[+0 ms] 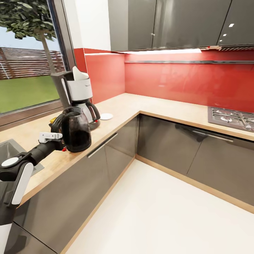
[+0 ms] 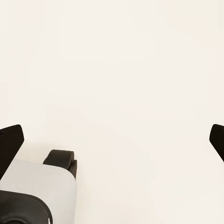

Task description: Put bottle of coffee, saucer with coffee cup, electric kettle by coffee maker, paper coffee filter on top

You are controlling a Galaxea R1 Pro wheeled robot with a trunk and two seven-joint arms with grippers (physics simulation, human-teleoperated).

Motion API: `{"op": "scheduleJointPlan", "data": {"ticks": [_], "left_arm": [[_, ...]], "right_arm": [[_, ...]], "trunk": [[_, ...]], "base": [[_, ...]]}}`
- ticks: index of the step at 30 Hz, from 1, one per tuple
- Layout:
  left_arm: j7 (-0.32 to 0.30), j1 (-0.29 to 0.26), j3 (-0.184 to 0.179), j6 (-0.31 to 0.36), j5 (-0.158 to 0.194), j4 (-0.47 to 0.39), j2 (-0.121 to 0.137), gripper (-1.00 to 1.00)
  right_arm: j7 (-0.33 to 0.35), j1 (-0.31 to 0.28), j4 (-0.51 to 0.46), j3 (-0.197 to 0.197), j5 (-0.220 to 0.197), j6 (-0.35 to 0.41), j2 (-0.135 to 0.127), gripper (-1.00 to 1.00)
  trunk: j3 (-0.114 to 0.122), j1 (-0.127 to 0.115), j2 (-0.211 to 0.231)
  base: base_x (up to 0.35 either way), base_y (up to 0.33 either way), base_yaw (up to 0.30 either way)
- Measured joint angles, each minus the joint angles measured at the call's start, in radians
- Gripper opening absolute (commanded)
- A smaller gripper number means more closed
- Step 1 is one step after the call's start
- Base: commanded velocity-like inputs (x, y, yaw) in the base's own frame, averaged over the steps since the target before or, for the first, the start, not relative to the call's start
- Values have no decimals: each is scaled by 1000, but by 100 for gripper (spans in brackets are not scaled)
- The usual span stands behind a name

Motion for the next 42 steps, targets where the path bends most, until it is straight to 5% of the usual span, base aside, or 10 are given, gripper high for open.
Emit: {"op": "scheduleJointPlan", "data": {"ticks": [3,4,10,42], "left_arm": [[-1,0,3,1,4,2,0,-100],[-2,0,15,3,13,8,0,100],[-4,1,40,5,-2,10,0,100],[-4,1,43,4,-1,9,0,100]], "right_arm": [[0,0,0,0,0,0,0,100],[0,0,0,0,0,0,0,100],[0,0,0,0,0,0,0,100],[0,0,0,0,0,0,0,100]], "trunk": [[0,0,0],[0,0,0],[0,0,0],[0,0,0]], "base": [[0,0,0],[0,0,0],[0,0,0],[-24,17,0]]}}
